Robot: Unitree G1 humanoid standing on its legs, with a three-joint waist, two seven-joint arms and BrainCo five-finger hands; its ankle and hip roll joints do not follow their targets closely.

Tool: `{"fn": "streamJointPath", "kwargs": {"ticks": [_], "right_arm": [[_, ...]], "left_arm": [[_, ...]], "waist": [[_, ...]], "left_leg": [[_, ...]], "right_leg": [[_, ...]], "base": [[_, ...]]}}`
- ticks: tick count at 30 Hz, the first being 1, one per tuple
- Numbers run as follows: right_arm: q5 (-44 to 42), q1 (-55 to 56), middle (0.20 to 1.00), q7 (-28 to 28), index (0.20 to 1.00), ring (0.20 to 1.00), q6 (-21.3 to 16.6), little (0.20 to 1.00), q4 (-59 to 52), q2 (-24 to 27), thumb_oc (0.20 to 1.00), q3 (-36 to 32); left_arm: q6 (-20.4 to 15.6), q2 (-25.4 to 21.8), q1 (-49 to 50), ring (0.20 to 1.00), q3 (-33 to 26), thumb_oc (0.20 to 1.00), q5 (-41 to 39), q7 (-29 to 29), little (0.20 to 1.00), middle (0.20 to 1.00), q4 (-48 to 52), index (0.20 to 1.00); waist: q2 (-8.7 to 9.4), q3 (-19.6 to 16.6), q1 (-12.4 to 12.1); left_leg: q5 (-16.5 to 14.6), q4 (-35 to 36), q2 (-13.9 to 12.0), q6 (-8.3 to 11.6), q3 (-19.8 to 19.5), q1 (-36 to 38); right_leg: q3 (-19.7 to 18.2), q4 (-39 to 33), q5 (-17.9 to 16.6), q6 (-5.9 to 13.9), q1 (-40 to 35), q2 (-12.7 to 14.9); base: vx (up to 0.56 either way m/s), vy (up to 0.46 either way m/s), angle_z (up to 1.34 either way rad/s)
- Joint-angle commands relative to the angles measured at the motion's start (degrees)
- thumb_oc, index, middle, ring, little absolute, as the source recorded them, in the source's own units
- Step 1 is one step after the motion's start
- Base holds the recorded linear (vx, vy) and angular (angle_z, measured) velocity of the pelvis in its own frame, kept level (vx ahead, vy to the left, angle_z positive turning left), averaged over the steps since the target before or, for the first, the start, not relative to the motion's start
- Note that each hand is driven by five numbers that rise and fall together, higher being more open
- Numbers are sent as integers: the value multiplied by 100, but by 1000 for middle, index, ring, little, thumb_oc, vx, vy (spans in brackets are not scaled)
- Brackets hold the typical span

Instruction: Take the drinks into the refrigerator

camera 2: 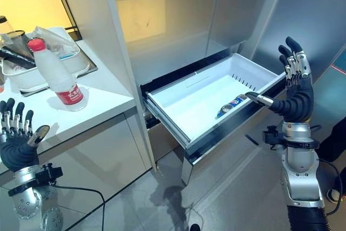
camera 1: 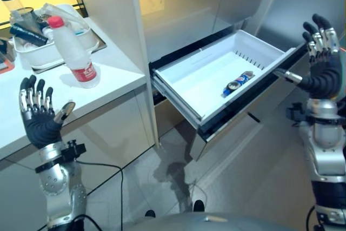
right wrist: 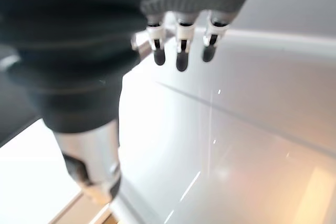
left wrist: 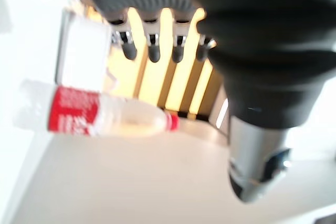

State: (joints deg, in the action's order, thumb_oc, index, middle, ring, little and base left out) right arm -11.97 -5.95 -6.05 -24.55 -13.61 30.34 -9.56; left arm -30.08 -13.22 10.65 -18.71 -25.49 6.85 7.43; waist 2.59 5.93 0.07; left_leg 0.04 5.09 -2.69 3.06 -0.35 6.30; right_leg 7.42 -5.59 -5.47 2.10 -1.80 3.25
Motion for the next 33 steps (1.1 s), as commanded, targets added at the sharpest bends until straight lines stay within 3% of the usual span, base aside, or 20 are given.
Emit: {"fn": "streamJointPath", "kwargs": {"ticks": [1, 11, 22, 33], "right_arm": [[-311, -580, 1000, 135, 1000, 1000, -230, 1000, -179, -58, 1000, 32], [-634, -406, 1000, 479, 1000, 1000, -108, 1000, -221, -159, 1000, 240], [-891, -493, 1000, 904, 1000, 1000, 54, 1000, -277, 65, 1000, 489], [-1322, -640, 1000, 1331, 1000, 1000, 325, 1000, -357, 385, 1000, 848]], "left_arm": [[-247, -357, -131, 1000, 49, 1000, 562, 260, 1000, 1000, 18, 1000], [-69, -677, -231, 1000, 319, 1000, 990, 283, 1000, 1000, -174, 1000], [63, -1161, -1079, 1000, 531, 1000, 586, 171, 1000, 1000, -409, 1000], [263, -2245, -2279, 1000, 707, 1000, 792, 522, 1000, 1000, -721, 1000]], "waist": [[248, -13, -62], [243, 40, -140], [171, 24, 0], [103, -44, 178]], "left_leg": [[-384, -83, 326, -358, -171, -16], [-366, -138, 337, -357, -415, -84], [-508, -269, 316, -389, -483, -57], [-552, -359, 309, -359, -305, -45]], "right_leg": [[198, 179, 673, 298, -411, 230], [384, 357, 788, 262, -404, 236], [370, 696, 982, 247, -322, 217], [179, 618, 955, 268, -328, 200]], "base": [[2, -6, 6], [0, -7, 17], [20, 3, 7], [32, 14, -5]]}}
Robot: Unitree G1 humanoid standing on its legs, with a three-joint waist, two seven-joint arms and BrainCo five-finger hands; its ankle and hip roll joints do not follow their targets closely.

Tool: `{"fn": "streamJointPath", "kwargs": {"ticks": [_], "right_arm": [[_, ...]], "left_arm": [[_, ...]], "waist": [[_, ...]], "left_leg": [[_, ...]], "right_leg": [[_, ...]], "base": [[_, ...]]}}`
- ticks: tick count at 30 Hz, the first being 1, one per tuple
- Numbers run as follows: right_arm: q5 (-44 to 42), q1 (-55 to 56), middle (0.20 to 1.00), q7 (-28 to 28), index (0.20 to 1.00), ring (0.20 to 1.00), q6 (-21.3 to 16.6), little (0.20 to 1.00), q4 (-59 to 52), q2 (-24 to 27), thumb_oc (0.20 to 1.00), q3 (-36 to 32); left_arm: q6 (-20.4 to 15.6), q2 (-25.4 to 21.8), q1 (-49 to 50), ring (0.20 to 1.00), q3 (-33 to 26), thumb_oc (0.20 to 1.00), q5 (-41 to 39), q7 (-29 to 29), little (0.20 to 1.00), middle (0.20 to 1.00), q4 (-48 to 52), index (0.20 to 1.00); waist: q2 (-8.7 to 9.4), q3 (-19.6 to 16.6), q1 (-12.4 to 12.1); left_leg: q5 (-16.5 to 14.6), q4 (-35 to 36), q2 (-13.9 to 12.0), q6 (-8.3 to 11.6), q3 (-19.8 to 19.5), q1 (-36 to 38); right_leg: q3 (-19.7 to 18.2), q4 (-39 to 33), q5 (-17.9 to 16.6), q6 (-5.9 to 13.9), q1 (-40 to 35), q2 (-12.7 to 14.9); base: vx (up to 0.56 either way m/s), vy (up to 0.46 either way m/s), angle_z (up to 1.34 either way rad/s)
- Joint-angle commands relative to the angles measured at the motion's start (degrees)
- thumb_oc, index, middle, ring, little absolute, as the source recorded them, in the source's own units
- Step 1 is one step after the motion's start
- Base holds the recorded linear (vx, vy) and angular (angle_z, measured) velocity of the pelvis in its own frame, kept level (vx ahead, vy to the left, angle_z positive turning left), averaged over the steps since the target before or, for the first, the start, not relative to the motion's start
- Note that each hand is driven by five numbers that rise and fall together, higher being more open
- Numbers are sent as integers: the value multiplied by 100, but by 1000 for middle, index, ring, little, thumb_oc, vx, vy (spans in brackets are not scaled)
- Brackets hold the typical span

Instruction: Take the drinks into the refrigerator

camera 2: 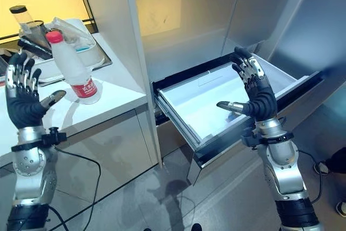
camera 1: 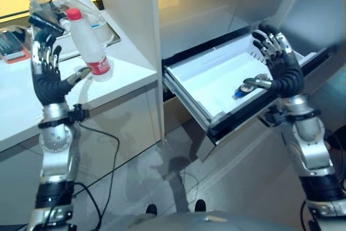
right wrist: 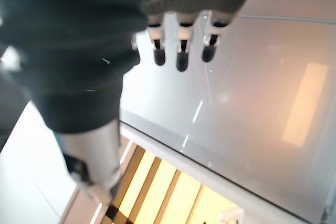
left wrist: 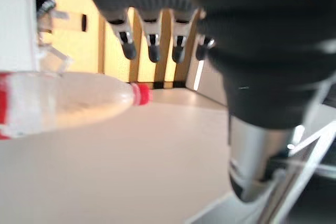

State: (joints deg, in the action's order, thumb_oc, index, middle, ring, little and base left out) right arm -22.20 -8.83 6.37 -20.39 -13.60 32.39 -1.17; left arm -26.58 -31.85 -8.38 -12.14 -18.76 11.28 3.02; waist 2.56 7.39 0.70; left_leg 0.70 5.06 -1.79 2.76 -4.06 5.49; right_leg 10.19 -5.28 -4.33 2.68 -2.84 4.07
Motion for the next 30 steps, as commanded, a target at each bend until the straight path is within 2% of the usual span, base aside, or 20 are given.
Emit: {"fn": "streamJointPath", "kwargs": {"ticks": [1, 3, 9, 25, 30], "right_arm": [[-297, -346, 1000, 109, 1000, 1000, -76, 1000, -370, 203, 1000, 21], [-342, -322, 1000, 204, 1000, 1000, -43, 1000, -433, 303, 1000, 20], [-418, -284, 1000, 272, 1000, 1000, -50, 1000, -502, 374, 1000, -48], [-621, 12, 1000, 497, 1000, 1000, 35, 1000, -660, 474, 1000, -322], [-696, 84, 1000, 599, 1000, 1000, 80, 1000, -744, 490, 1000, -336]], "left_arm": [[-60, -485, -498, 1000, 86, 1000, 97, 79, 1000, 1000, -329, 1000], [-36, -751, -710, 1000, 133, 1000, 60, 54, 1000, 1000, -499, 1000], [30, -1081, -1151, 1000, 265, 1000, 354, 246, 1000, 1000, -883, 1000], [346, -1667, -1395, 1000, 37, 1000, 940, 569, 1000, 1000, -1525, 1000], [405, -1648, -1356, 1000, -140, 1000, 1194, 797, 1000, 1000, -1590, 1000]], "waist": [[100, -204, 138], [89, -231, 184], [95, -269, 255], [132, -389, 354], [127, -396, 357]], "left_leg": [[-618, -343, 218, -326, 74, 44], [-616, -316, 211, -316, 109, 73], [-614, -241, 192, -300, 152, 156], [-624, -119, 134, -241, 250, 352], [-620, -113, 131, -237, 265, 362]], "right_leg": [[-117, 577, 837, 215, -224, 110], [-148, 558, 844, 226, -241, 104], [-156, 553, 862, 238, -270, 90], [-257, 394, 844, 238, -421, 30], [-297, 345, 809, 239, -420, 26]], "base": [[25, 12, -14], [29, 22, -7], [8, 5, -1], [6, -1, -5], [-22, -1, -6]]}}
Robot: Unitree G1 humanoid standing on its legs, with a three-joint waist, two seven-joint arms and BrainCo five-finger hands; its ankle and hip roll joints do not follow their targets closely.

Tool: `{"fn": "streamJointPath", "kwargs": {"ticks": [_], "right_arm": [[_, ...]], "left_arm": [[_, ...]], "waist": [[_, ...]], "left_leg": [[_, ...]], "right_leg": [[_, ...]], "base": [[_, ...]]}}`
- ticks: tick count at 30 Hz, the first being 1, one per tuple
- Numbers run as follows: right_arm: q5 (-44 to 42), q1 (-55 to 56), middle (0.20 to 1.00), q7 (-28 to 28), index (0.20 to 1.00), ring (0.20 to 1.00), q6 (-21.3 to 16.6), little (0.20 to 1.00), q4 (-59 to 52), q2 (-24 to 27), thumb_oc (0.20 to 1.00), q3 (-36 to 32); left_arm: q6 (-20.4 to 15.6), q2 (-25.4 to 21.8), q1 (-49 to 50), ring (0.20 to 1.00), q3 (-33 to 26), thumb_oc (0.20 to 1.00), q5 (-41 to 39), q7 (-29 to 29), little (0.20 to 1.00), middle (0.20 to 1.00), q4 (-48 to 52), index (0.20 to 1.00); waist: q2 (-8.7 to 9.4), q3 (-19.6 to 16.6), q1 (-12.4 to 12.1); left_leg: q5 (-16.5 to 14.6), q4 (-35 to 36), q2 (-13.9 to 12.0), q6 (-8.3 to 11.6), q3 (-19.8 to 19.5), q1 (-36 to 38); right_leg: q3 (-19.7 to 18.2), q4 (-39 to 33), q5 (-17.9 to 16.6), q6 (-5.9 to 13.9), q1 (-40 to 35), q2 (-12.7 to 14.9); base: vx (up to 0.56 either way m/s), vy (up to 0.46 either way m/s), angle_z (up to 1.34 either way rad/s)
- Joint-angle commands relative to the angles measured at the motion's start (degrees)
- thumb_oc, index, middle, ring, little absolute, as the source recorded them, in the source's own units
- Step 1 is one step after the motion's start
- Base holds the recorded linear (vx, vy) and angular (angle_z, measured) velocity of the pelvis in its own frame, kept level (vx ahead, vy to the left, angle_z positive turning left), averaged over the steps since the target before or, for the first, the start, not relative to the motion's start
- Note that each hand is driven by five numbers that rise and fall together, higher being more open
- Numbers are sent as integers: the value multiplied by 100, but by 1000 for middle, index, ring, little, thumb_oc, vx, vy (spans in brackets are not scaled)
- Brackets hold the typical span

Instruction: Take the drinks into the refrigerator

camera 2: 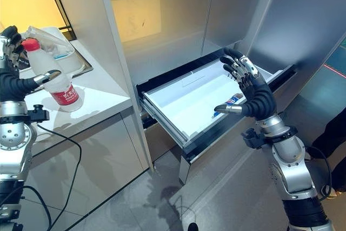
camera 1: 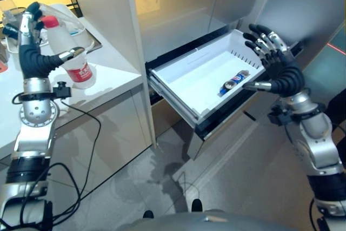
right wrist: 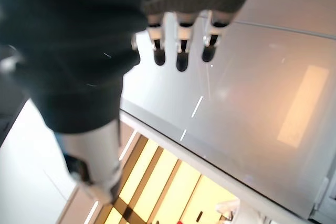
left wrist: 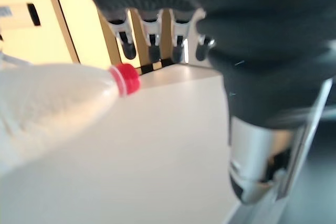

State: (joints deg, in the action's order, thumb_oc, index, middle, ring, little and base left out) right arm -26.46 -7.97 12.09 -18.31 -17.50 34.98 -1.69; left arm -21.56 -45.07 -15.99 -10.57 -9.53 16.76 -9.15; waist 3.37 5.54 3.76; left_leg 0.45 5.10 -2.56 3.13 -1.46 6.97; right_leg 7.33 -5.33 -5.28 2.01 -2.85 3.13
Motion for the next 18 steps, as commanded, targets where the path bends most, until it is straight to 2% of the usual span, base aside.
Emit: {"fn": "streamJointPath", "kwargs": {"ticks": [1, 11, 18], "right_arm": [[-277, 14, 1000, 34, 1000, 1000, -126, 1000, -354, 236, 1000, -311], [-349, 121, 1000, 160, 1000, 1000, -93, 1000, -379, 145, 1000, -374], [-354, 58, 1000, 208, 1000, 1000, -68, 1000, -396, 118, 1000, -305]], "left_arm": [[-100, -311, -551, 1000, -340, 1000, 307, 252, 1000, 1000, -347, 1000], [-138, -199, -319, 1000, -726, 1000, 612, 521, 1000, 1000, -226, 1000], [58, -252, -476, 1000, -604, 1000, 870, 539, 1000, 1000, -430, 1000]], "waist": [[46, -213, 48], [65, -233, 31], [77, -230, 44]], "left_leg": [[-593, -116, 209, -274, 10, 216], [-586, -94, 202, -267, 35, 236], [-588, -102, 201, -261, 36, 237]], "right_leg": [[-14, 348, 903, 305, -421, 119], [-23, 331, 885, 292, -438, 108], [-28, 327, 878, 288, -446, 100]], "base": [[-8, 6, -4], [-2, 2, -3], [0, 0, 0]]}}
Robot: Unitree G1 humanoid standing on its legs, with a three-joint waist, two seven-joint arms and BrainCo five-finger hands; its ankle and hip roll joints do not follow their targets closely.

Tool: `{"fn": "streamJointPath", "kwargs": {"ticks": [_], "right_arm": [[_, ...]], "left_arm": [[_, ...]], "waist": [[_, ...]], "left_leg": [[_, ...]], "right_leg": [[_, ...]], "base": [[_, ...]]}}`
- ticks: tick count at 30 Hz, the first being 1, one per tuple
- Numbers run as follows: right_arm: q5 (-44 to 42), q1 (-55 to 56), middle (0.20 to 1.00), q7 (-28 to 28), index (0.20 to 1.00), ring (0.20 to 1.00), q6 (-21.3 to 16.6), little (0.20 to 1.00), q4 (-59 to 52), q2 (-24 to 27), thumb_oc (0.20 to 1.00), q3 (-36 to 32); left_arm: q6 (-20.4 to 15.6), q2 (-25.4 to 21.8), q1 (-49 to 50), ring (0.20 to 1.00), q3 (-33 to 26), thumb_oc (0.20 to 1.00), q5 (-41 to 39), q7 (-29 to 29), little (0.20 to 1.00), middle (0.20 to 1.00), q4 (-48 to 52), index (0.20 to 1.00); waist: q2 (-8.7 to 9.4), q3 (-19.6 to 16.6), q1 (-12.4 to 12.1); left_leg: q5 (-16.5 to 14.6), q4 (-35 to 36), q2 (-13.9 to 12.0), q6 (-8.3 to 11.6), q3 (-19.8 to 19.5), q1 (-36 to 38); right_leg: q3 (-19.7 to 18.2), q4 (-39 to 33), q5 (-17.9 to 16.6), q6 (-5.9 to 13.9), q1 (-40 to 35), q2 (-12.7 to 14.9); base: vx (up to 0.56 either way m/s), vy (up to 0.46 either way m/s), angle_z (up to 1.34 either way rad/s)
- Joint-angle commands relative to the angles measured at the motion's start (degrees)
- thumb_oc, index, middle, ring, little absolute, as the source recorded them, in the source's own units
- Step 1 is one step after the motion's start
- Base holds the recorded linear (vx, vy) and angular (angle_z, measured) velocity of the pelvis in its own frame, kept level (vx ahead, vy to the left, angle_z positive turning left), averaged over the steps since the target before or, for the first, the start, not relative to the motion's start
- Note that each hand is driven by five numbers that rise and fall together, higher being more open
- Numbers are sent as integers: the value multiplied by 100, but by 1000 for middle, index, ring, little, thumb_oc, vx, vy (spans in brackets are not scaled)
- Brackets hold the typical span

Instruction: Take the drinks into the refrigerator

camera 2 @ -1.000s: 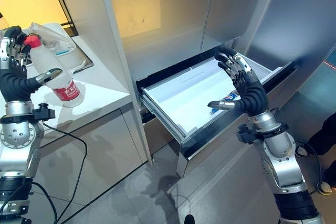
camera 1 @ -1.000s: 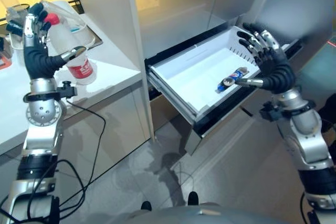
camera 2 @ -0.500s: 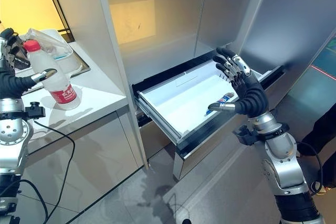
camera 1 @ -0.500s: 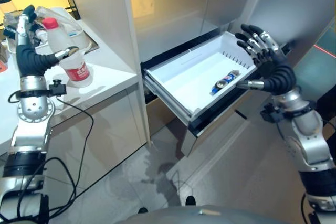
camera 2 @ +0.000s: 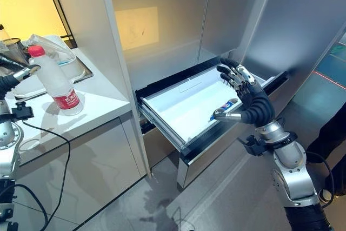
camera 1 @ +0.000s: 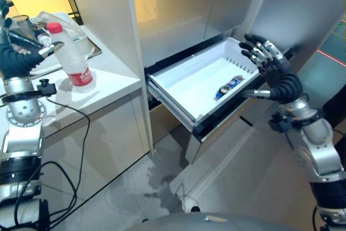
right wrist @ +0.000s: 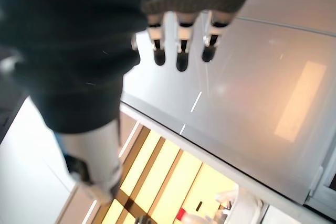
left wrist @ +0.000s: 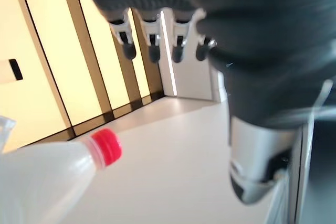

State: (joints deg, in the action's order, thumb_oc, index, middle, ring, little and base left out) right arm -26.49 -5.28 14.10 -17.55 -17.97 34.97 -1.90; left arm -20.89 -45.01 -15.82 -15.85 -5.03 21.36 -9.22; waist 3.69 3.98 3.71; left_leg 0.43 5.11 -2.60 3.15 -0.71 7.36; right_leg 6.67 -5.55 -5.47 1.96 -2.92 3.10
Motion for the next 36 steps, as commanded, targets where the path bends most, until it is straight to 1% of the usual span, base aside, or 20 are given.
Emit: {"fn": "streamJointPath", "kwargs": {"ticks": [1, 4, 5, 6, 12, 15, 21, 22, 31, 36], "right_arm": [[-348, -225, 1000, 11, 1000, 1000, -134, 1000, -345, 121, 1000, -288], [-365, -257, 1000, 11, 1000, 1000, -119, 1000, -338, 121, 1000, -263], [-386, -283, 1000, 25, 1000, 1000, -103, 1000, -334, 127, 1000, -239], [-387, -282, 1000, 26, 1000, 1000, -103, 1000, -333, 121, 1000, -249], [-500, -280, 1000, 121, 1000, 1000, -34, 1000, -391, 107, 1000, -230], [-510, -276, 1000, 121, 1000, 1000, -18, 1000, -412, 89, 1000, -214], [-530, -230, 1000, 148, 1000, 1000, 0, 1000, -466, 71, 1000, -230], [-539, -207, 1000, 157, 1000, 1000, 8, 1000, -487, 64, 1000, -254], [-510, -149, 1000, 201, 1000, 1000, 9, 1000, -491, 18, 1000, -314], [-481, -122, 1000, 224, 1000, 1000, 21, 1000, -499, -23, 1000, -352]], "left_arm": [[26, -269, -534, 1000, -29, 1000, 427, 20, 1000, 1000, -479, 1000], [46, -307, -648, 1000, 94, 1000, 397, -37, 1000, 1000, -557, 1000], [74, -389, -735, 1000, 229, 1000, 353, -177, 1000, 1000, -647, 1000], [67, -400, -760, 1000, 248, 1000, 345, -180, 1000, 1000, -666, 1000], [126, -519, -1032, 1000, 668, 1000, -212, -708, 1000, 1000, -982, 1000], [197, -574, -1209, 1000, 873, 1000, -312, -871, 1000, 1000, -1085, 1000], [248, -542, -1347, 1000, 1009, 1000, -603, -1026, 1000, 1000, -1227, 1000], [248, -520, -1330, 1000, 1017, 1000, -801, -1137, 1000, 1000, -1228, 1000], [262, -499, -1340, 1000, 1045, 1000, -822, -1196, 1000, 1000, -1286, 1000], [289, -479, -1275, 1000, 954, 1000, -740, -1174, 1000, 1000, -1297, 1000]], "waist": [[42, -74, 53], [39, -70, 61], [27, -69, 77], [34, -65, 69], [10, -60, 107], [6, -51, 119], [12, -45, 133], [15, -45, 139], [24, -48, 143], [27, -55, 133]], "left_leg": [[-585, -102, 203, -263, -36, 195], [-589, -110, 203, -263, -30, 199], [-592, -115, 200, -264, -32, 201], [-593, -116, 200, -264, -33, 199], [-598, -123, 204, -269, -30, 204], [-599, -128, 208, -269, -31, 197], [-596, -128, 201, -267, -34, 192], [-595, -126, 203, -268, -32, 191], [-591, -126, 196, -265, -29, 199], [-588, -122, 191, -267, -41, 205]], "right_leg": [[36, 346, 895, 295, -438, 103], [34, 349, 889, 298, -433, 102], [25, 359, 889, 297, -431, 104], [26, 361, 890, 297, -430, 104], [21, 377, 889, 303, -428, 107], [12, 383, 882, 307, -416, 104], [-1, 371, 882, 313, -415, 103], [-6, 367, 882, 312, -415, 100], [-9, 355, 882, 311, -421, 87], [-8, 354, 880, 304, -431, 83]], "base": [[0, 0, 0], [0, 0, 0], [0, 0, 0], [0, 0, 0], [0, 0, 0], [0, 0, 0], [0, 0, 0], [0, 0, 0], [0, 0, 0], [0, 0, 0]]}}
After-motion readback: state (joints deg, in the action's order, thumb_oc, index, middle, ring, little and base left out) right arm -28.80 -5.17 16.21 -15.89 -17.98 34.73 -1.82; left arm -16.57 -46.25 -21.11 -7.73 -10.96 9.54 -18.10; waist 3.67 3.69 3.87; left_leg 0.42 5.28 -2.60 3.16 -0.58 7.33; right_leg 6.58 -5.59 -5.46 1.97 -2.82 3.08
